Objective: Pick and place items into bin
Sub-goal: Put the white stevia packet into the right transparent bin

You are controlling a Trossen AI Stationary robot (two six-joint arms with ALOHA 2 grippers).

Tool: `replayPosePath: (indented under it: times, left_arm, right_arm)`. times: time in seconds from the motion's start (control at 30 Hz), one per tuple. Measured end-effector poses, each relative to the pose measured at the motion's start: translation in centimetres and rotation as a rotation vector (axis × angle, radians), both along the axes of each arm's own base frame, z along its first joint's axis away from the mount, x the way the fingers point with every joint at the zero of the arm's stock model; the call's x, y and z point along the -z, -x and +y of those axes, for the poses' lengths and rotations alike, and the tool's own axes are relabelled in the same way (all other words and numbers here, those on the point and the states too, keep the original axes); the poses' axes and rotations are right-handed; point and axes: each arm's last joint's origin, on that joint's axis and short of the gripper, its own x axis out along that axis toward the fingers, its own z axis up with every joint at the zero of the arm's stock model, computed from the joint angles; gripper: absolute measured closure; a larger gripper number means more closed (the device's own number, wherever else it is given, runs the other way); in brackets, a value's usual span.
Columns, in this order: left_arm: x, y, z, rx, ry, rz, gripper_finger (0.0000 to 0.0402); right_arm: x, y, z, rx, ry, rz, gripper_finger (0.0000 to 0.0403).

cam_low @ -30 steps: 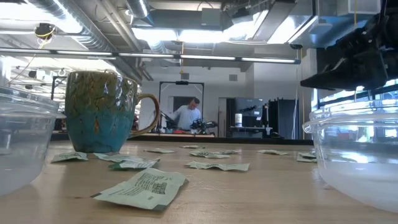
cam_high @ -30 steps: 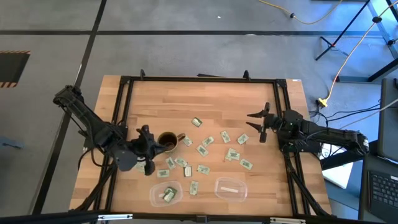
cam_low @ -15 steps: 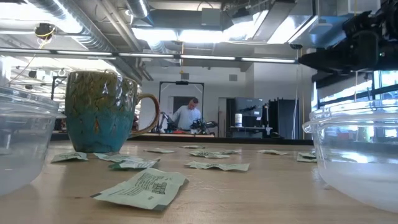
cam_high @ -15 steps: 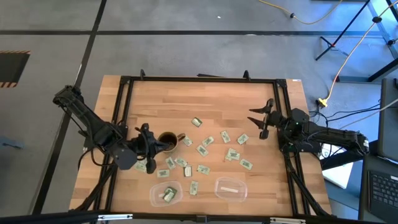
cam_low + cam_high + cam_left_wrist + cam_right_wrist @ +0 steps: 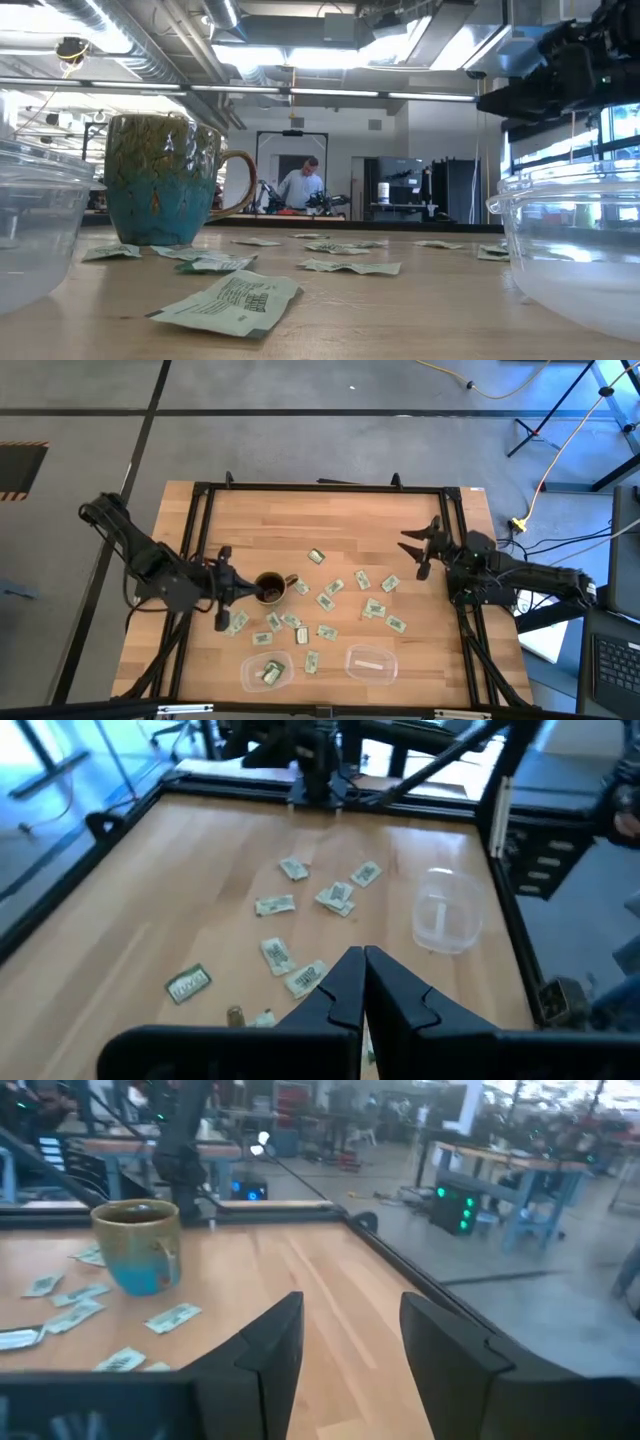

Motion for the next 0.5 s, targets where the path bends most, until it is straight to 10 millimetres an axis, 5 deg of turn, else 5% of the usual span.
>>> replayPosePath:
  times: [0.27,0.5]
  left_arm:
    - [-1.0,0.6,2.2,-0.011,0.038,-0.043,0.0396]
    - [2.2,-1.1,4.3,0.064,0.061,-0.157,0.0398]
  right_arm:
    - [-0.4,-1.0,-0.3,0.024,-0.091,0.050,0.0232]
    - [0.9,-1.9,-0.6,0.032,-0.148,0.157,0.0232]
